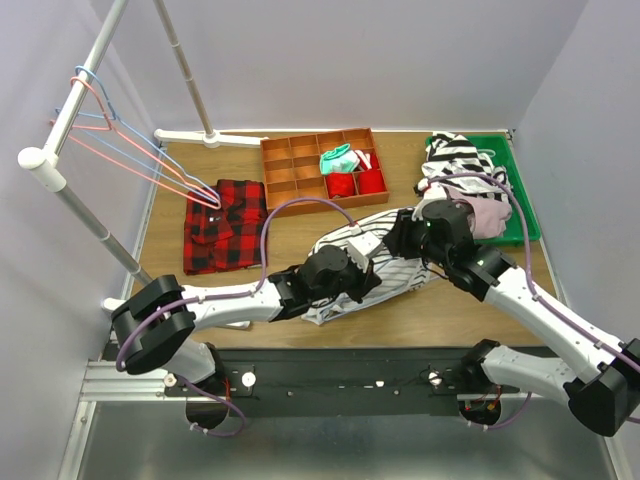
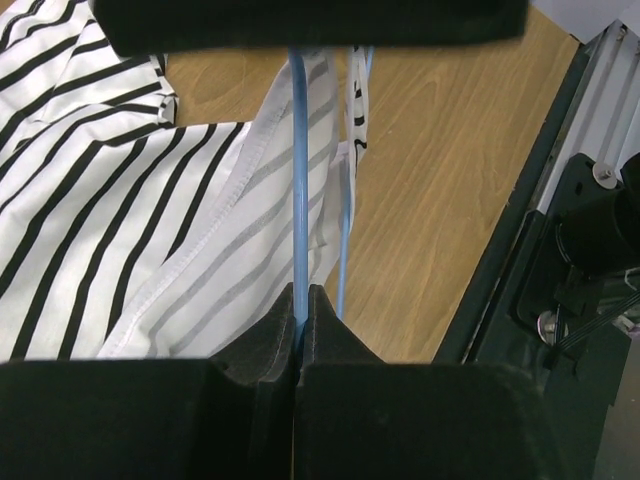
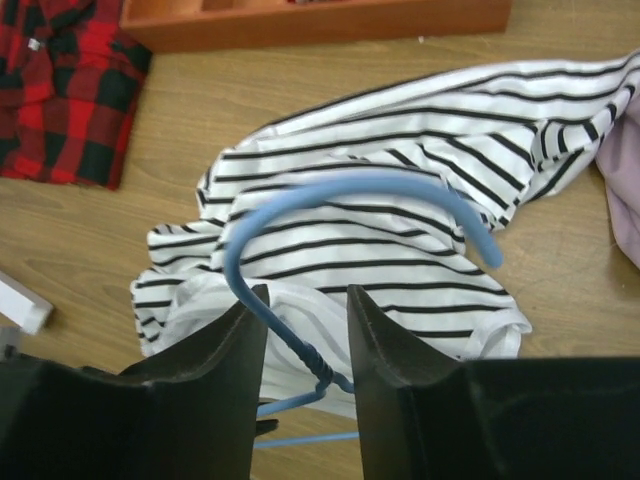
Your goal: Place the tank top on the hanger
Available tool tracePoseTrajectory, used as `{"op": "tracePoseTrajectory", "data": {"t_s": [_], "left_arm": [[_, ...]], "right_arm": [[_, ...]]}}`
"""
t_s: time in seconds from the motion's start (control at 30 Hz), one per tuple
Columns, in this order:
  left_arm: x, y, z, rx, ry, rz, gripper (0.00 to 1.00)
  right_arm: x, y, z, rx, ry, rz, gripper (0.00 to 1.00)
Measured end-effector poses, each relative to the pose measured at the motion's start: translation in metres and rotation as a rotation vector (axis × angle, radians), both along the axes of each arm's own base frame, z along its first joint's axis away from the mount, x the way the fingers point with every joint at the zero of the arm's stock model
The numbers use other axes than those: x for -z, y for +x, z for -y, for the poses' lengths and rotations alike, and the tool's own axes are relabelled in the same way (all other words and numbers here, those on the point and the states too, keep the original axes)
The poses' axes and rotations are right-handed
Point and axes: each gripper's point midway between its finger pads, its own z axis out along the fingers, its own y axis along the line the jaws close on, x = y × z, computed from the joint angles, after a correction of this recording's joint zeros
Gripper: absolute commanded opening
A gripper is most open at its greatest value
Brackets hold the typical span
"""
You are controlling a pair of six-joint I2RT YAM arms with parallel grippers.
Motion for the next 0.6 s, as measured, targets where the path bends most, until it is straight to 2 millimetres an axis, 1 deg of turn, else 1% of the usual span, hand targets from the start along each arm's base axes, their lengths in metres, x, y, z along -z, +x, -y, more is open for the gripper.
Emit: {"op": "tracePoseTrajectory", "data": {"t_s": [0.07, 0.1, 0.13, 0.17, 0.2, 0.27, 0.3, 0.33, 0.37, 0.4, 0.43, 0.5, 0.53, 0.6], "left_arm": [[-0.001, 0.001, 0.003, 0.005, -0.001, 0.001, 0.00], [-0.001, 0.001, 0.004, 0.007, 0.000, 0.001, 0.00], [0.000, 0.000, 0.005, 0.012, 0.002, -0.002, 0.00], [0.003, 0.000, 0.005, 0.015, 0.008, -0.007, 0.00], [0.006, -0.001, 0.005, 0.019, 0.013, -0.012, 0.00], [0.013, -0.002, 0.006, 0.026, 0.027, -0.022, 0.00], [0.013, -0.002, 0.007, 0.028, 0.025, -0.022, 0.00], [0.014, -0.003, 0.008, 0.036, 0.028, -0.027, 0.00], [0.016, -0.004, 0.007, 0.037, 0.032, -0.031, 0.11], [0.017, -0.004, 0.008, 0.039, 0.036, -0.035, 0.19], [0.018, -0.004, 0.008, 0.038, 0.036, -0.037, 0.24], [0.016, -0.003, 0.010, 0.031, 0.032, -0.047, 0.40], [0.015, -0.002, 0.011, 0.028, 0.026, -0.047, 0.46], [0.007, 0.002, 0.013, 0.005, 0.004, -0.050, 0.53]], "right_arm": [[0.013, -0.002, 0.003, 0.009, -0.007, -0.014, 0.40], [0.021, -0.005, 0.005, 0.012, -0.013, -0.026, 0.35], [0.026, -0.006, 0.007, 0.017, -0.019, -0.031, 0.32], [0.031, -0.006, 0.009, 0.028, -0.020, -0.032, 0.27], [0.036, -0.008, 0.012, 0.039, -0.024, -0.033, 0.16], [0.040, -0.009, 0.015, 0.050, -0.032, -0.033, 0.04], [0.045, -0.009, 0.020, 0.060, -0.058, -0.032, 0.01], [0.048, -0.010, 0.022, 0.063, -0.066, -0.033, 0.01], [0.049, -0.010, 0.023, 0.065, -0.072, -0.033, 0.01], [0.050, -0.009, 0.025, 0.073, -0.084, -0.030, 0.01], [0.051, -0.009, 0.027, 0.081, -0.095, -0.024, 0.01], [0.051, -0.008, 0.029, 0.093, -0.108, -0.017, 0.01], [0.053, -0.008, 0.032, 0.113, -0.118, -0.018, 0.01], [0.055, -0.007, 0.036, 0.141, -0.117, -0.018, 0.01]]}}
